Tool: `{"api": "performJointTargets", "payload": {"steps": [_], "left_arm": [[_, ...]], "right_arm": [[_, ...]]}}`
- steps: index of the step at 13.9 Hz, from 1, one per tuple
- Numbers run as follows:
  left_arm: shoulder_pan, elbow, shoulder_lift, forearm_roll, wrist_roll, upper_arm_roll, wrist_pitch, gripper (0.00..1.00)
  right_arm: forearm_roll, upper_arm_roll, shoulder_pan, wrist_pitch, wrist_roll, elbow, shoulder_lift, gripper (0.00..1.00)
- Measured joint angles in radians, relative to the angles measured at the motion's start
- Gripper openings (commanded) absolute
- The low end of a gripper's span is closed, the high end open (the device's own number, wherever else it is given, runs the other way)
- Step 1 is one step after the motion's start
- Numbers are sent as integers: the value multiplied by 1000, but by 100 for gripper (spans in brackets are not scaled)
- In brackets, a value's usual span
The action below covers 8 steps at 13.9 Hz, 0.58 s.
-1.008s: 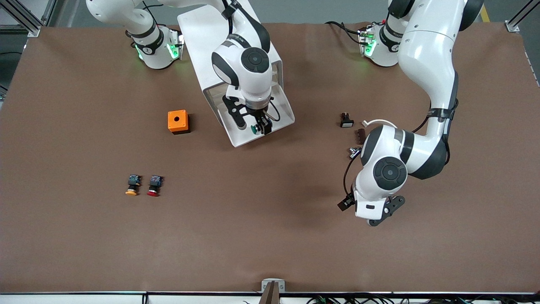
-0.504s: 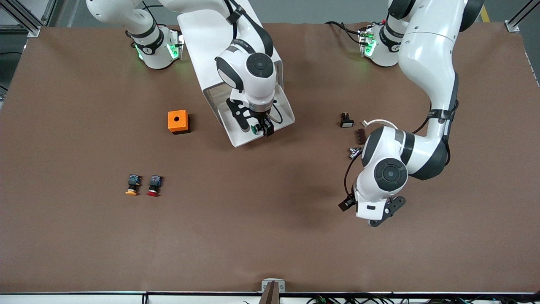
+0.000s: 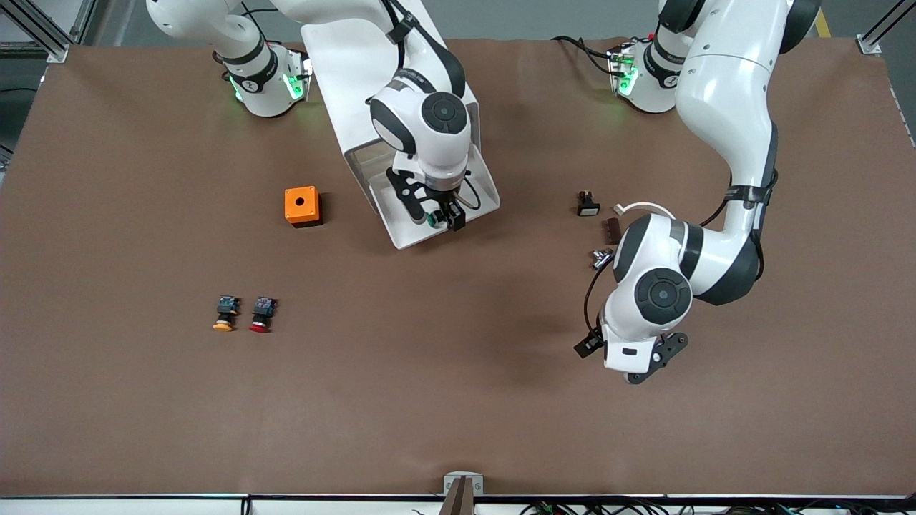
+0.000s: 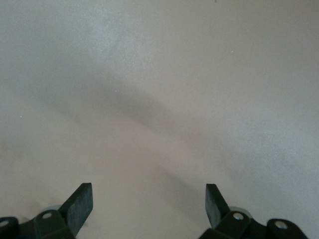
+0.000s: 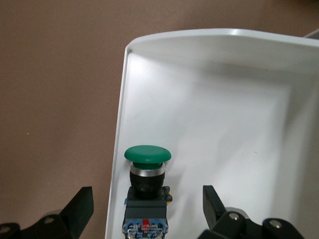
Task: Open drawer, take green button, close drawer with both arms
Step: 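Close the right gripper on the green push button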
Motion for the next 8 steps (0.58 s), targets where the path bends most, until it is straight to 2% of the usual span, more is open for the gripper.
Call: {"api": "performJointTargets", "payload": {"steps": [2,5,8], "left_arm": [[0,0,0,0,0,0,2,99],[0,-2,1,0,0,0,9,99],[1,-3,1,0,0,0,11,99]], "right_arm": [[1,0,4,1,1,0,7,94],[2,0,6,1,1,1,11,81],[2,1,7,1,1,2,12,79]]}}
